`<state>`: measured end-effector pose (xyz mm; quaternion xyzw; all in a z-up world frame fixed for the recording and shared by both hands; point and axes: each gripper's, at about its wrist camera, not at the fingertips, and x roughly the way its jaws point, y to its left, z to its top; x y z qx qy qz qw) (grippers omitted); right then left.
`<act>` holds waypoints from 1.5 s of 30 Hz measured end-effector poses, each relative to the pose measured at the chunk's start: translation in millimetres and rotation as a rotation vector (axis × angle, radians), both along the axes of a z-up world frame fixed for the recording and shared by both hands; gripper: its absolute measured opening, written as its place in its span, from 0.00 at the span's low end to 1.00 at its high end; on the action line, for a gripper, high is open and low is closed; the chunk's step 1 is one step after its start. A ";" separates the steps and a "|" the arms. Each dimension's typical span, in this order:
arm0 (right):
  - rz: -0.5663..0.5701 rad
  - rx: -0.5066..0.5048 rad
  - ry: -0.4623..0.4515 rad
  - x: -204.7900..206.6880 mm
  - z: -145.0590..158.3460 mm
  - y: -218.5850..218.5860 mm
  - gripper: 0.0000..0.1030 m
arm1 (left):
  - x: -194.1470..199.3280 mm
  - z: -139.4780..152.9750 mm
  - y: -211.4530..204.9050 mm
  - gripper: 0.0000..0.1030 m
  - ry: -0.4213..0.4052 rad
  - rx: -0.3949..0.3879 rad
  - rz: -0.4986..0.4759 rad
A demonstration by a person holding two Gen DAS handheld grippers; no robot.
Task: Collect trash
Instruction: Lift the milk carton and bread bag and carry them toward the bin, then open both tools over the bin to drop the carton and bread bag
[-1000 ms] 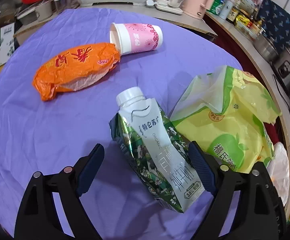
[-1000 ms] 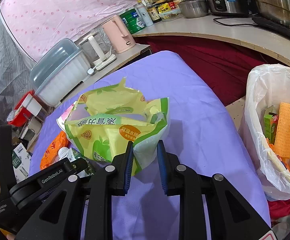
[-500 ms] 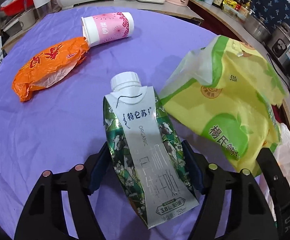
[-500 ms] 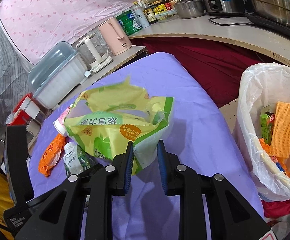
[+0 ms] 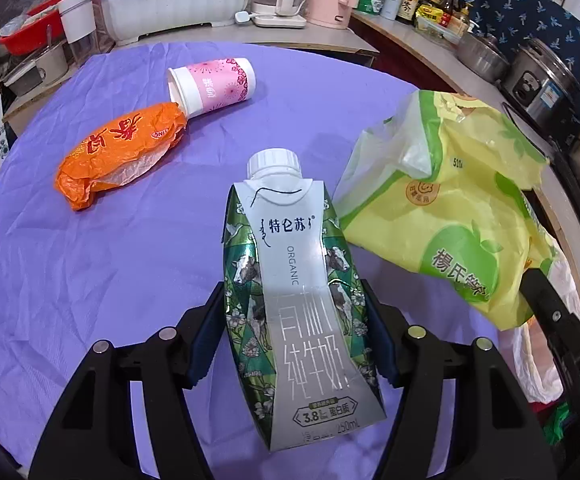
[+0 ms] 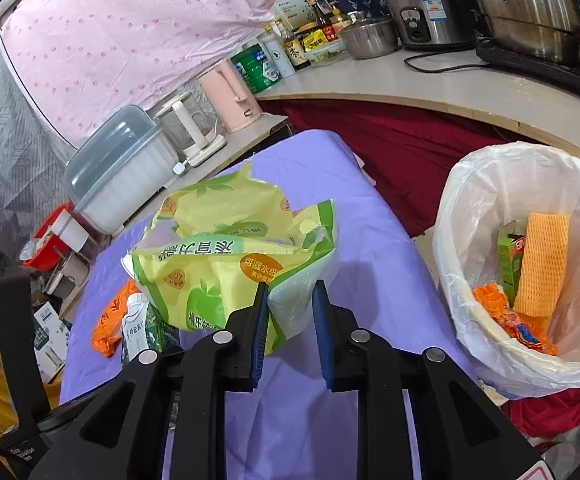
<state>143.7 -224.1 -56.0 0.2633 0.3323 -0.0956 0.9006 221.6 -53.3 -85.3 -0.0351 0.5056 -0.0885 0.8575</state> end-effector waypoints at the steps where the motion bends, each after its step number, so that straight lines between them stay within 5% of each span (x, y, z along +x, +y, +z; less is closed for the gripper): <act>1: -0.004 -0.002 -0.005 -2.7 2.5 -0.7 0.20 | -4.5 3.1 1.2 0.59 -0.006 -0.004 -0.007; 19: -0.138 -0.032 -0.076 -70.4 35.8 -58.0 0.16 | -57.3 44.1 -29.0 0.59 -0.083 -0.005 -0.170; 31: -0.306 -0.123 -0.071 -123.2 48.8 -137.1 0.15 | -84.9 70.1 -130.5 0.59 -0.127 -0.028 -0.375; 45: -0.473 -0.150 0.009 -165.3 21.4 -213.3 0.15 | -104.9 45.3 -250.0 0.59 -0.070 -0.035 -0.636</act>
